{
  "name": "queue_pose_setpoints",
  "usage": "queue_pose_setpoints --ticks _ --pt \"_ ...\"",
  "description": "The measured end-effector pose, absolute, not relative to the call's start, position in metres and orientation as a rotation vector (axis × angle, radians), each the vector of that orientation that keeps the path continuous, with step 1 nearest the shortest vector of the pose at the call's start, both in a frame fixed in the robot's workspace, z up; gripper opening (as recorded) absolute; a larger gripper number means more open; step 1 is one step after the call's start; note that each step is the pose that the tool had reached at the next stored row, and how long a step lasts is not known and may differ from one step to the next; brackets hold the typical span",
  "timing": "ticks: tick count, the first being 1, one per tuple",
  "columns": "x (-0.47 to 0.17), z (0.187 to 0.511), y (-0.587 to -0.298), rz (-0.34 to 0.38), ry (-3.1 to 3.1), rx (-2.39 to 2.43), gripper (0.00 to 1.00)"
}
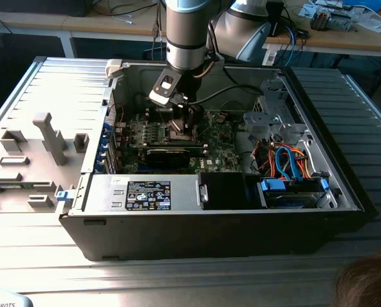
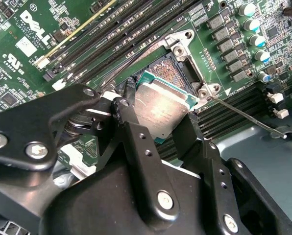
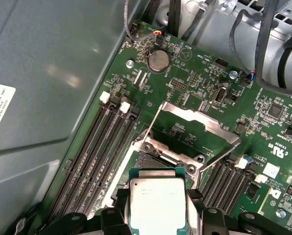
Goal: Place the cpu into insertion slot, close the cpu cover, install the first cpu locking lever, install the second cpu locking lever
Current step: 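Place the cpu into insertion slot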
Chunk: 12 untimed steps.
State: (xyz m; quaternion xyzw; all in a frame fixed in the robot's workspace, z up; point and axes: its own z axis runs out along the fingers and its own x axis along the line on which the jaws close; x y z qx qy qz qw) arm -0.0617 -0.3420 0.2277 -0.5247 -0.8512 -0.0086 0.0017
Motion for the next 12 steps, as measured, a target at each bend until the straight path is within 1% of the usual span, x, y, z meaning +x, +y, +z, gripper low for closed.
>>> queue_pose_setpoints --ticks 12 --pt "-0.0617 0.2265 -0.342 -0.027 -2.65 -1.681 0.55"
